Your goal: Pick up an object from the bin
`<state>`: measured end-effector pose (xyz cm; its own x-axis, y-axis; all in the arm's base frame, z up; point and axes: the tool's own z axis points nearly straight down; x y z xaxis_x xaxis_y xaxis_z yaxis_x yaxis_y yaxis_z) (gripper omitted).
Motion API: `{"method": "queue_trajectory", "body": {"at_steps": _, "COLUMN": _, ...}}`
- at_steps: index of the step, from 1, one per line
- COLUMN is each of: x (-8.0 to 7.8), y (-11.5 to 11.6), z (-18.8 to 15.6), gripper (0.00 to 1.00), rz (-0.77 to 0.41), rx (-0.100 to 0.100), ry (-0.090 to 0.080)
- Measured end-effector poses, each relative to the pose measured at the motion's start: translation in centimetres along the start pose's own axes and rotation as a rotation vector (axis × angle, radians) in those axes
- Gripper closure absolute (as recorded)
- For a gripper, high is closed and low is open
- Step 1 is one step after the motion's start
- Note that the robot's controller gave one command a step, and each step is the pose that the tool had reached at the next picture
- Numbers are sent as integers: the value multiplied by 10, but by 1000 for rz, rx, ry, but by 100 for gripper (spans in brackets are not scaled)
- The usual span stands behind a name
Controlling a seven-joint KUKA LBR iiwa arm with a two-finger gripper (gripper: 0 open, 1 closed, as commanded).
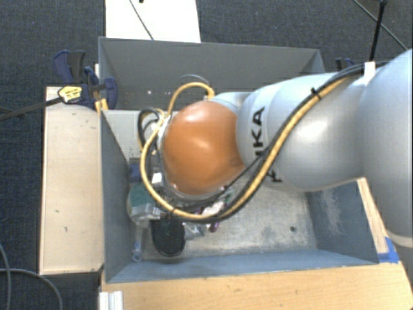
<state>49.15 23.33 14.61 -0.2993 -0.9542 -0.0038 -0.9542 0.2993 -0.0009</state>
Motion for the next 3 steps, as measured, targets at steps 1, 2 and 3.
{"method": "queue_trajectory", "body": {"at_steps": 1, "x": 12, "y": -32, "z": 63, "gripper": 0, "rz": -537, "rx": -2, "ry": 1}}
{"method": "queue_trajectory", "body": {"at_steps": 2, "x": 9, "y": -34, "z": 58, "gripper": 100, "rz": -532, "rx": 4, "ry": -2}}
{"method": "queue_trajectory", "body": {"at_steps": 3, "x": 9, "y": -20, "z": -67, "gripper": 100, "rz": -496, "rx": 5, "ry": -2}}
